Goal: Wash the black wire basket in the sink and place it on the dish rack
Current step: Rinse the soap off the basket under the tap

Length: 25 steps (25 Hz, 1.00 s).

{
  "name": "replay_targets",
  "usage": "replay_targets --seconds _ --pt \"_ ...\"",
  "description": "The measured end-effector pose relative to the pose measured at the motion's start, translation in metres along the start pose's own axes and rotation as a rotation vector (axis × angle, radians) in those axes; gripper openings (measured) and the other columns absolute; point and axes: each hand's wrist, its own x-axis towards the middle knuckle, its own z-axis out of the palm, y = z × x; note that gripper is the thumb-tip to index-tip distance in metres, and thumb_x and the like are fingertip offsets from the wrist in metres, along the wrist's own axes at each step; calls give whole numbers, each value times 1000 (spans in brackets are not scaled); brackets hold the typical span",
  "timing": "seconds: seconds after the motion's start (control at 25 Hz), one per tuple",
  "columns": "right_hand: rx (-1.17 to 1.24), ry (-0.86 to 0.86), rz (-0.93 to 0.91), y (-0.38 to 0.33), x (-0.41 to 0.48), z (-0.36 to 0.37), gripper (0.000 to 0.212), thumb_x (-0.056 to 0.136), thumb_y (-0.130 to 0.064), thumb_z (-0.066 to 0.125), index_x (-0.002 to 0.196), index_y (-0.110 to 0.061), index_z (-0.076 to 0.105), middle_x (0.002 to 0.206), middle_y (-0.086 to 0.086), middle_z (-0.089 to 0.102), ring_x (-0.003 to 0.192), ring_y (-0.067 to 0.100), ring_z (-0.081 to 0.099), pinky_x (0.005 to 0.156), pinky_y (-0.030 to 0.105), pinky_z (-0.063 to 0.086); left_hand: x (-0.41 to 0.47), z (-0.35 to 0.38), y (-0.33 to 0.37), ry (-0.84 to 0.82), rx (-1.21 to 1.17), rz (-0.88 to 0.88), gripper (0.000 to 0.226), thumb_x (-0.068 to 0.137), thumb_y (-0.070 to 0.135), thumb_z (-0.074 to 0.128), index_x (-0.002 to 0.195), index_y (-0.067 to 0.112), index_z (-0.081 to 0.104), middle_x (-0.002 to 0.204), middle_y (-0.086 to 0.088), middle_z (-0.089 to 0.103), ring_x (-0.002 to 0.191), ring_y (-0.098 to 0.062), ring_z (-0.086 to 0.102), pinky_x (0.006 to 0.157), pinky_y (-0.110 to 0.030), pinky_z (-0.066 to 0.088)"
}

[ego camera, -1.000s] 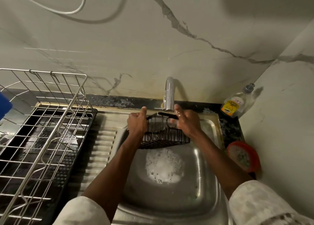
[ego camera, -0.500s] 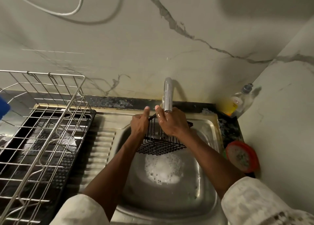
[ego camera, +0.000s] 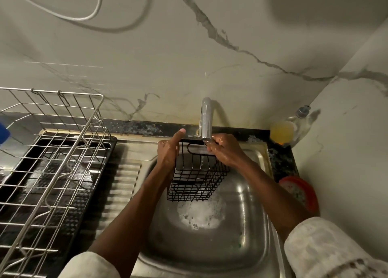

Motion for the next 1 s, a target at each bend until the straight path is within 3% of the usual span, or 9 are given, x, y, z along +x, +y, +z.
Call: replay_targets --seconds 0.08,0.2,0.32,0.48,0.56,0.68,0.8,0.92,1.0 --pt "-104 72 2 -14 0 10 40 97 -50 58 78 -18 69 68 -8 65 55 5 60 55 25 48 -3 -5 -5 -38 -19 -76 68 74 67 78 79 0 63 67 -21 54 62 -21 60 75 -46 56" --pt "-259 114 -7 -28 4 23 53 93 -65 52 93 -15 72 73 -1 70 63 11 68 56 30 59 -8 -13 -12 -52 -86 -93 49 78 58 77 81 10 70 58 -2 43 51 -14 36 52 -29 33" --pt "249 62 48 -4 8 23 30 97 -47 60 88 -21 72 69 -7 67 60 2 63 55 26 51 -10 -22 -13 -11 -281 -153 28 89 39 73 70 19 69 53 4 40 43 -10 33 43 -24 28" --pt "747 47 190 1 7 33 38 108 -36 40 80 -17 59 65 -7 54 53 3 50 56 21 41 -12 -24 -26 -39 -527 -209 32 94 35 68 66 20 65 46 5 46 36 -8 38 37 -22 32" --pt "722 66 307 -8 10 36 40 109 -36 36 80 -19 56 67 -5 50 52 3 49 52 19 40 -8 -31 -28 -84 -369 -206 35 101 35 60 72 15 64 56 -1 54 47 -14 48 44 -23 42" --pt "470 -20 397 -6 25 43 33 107 -35 41 91 -15 62 77 6 55 71 19 51 65 35 48 -3 -29 -13 -194 329 7 51 108 51 41 100 13 74 85 0 71 78 -15 65 66 -26 51" --pt "412 -129 421 -4 37 50 30 105 -33 47 108 -8 62 89 8 60 76 18 54 68 33 47 -5 -7 13 -217 694 145 71 102 71 31 87 16 74 86 0 71 82 -22 68 71 -30 51" --pt "389 -114 375 -4 39 38 40 105 -40 46 107 -5 66 86 7 66 70 14 59 62 27 47 -3 5 22 -220 442 -101 57 93 75 51 98 21 68 99 0 66 92 -21 61 85 -35 49" --pt "368 -109 334 5 40 25 44 107 -39 43 109 -2 68 86 9 71 66 13 63 57 24 48 -11 6 21 -196 181 -332 49 93 68 58 93 20 60 87 1 63 78 -14 55 74 -31 45"
